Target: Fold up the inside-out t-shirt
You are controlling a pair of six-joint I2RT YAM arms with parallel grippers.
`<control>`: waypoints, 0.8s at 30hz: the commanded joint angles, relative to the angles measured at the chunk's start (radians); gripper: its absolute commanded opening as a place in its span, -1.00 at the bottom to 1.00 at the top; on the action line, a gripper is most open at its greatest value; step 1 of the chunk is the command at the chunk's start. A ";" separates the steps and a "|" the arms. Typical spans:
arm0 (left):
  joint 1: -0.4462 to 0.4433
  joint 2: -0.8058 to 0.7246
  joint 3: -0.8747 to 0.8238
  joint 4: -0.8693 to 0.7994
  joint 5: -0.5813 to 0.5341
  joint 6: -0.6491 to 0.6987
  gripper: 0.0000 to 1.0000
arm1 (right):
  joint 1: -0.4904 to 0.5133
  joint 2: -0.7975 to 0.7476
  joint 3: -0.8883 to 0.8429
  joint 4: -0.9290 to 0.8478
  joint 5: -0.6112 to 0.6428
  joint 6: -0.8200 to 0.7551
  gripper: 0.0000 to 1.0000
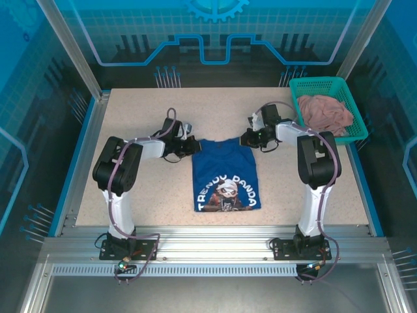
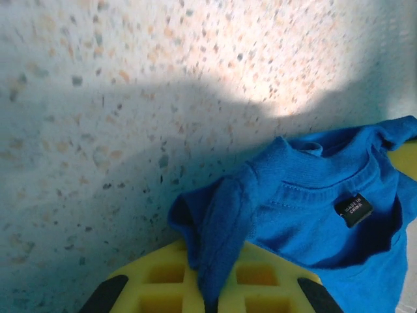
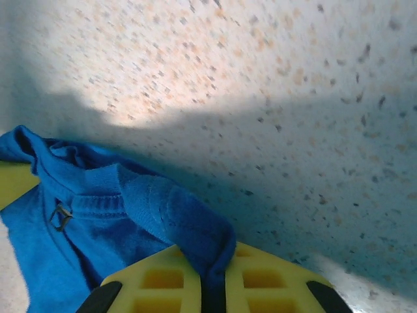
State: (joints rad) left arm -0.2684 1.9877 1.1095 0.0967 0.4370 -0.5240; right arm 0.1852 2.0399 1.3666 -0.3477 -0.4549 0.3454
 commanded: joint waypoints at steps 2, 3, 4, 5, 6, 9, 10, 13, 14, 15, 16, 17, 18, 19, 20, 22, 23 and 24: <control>0.015 -0.023 0.011 0.056 0.029 0.010 -1.00 | -0.017 -0.036 -0.011 0.100 -0.052 0.049 -1.00; 0.015 -0.026 0.018 0.060 0.028 0.011 -1.00 | -0.019 -0.035 -0.006 0.110 -0.057 0.055 -1.00; 0.018 -0.027 0.028 0.062 0.029 0.013 -1.00 | -0.021 -0.036 0.004 0.116 -0.059 0.058 -1.00; 0.021 -0.031 0.042 0.061 0.026 0.018 -1.00 | -0.022 -0.037 0.021 0.117 -0.061 0.062 -1.00; 0.026 -0.036 0.061 0.061 0.025 0.022 -1.00 | -0.023 -0.039 0.043 0.118 -0.059 0.063 -1.00; 0.054 -0.047 0.142 0.045 0.024 0.039 -1.00 | -0.031 -0.038 0.136 0.110 -0.059 0.065 -1.00; 0.064 -0.050 0.175 0.034 0.024 0.049 -1.00 | -0.034 -0.037 0.173 0.105 -0.057 0.065 -1.00; 0.093 -0.058 0.298 -0.012 0.023 0.076 -1.00 | -0.044 -0.029 0.302 0.082 -0.058 0.067 -1.00; 0.101 -0.058 0.342 -0.022 0.022 0.081 -1.00 | -0.047 -0.023 0.365 0.064 -0.056 0.066 -1.00; 0.111 -0.056 0.386 -0.033 0.025 0.086 -1.00 | -0.049 -0.018 0.423 0.048 -0.053 0.064 -1.00; 0.117 -0.054 0.426 -0.043 0.025 0.090 -1.00 | -0.050 -0.011 0.473 0.033 -0.053 0.061 -1.00; 0.122 -0.050 0.480 -0.056 0.031 0.094 -1.00 | -0.050 -0.005 0.532 0.017 -0.047 0.056 -1.00; 0.128 -0.045 0.535 -0.075 0.038 0.106 -1.00 | -0.051 0.001 0.591 0.004 -0.045 0.052 -1.00; 0.131 -0.040 0.581 -0.093 0.041 0.116 -1.00 | -0.050 0.006 0.638 -0.006 -0.047 0.045 -1.00; 0.133 -0.035 0.631 -0.109 0.045 0.129 -1.00 | -0.050 0.009 0.686 -0.015 -0.050 0.040 -1.00; 0.135 -0.033 0.695 -0.131 0.051 0.152 -1.00 | -0.050 0.008 0.743 -0.020 -0.062 0.034 -1.00; 0.135 -0.035 0.707 -0.130 0.060 0.162 -1.00 | -0.048 0.003 0.754 -0.019 -0.070 0.028 -1.00; 0.135 -0.039 0.705 -0.121 0.071 0.166 -1.00 | -0.046 -0.004 0.750 -0.019 -0.078 0.016 -1.00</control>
State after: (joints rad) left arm -0.1459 1.9812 1.7821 0.0315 0.4690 -0.4160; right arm 0.1547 2.0346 2.0880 -0.3275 -0.5060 0.3897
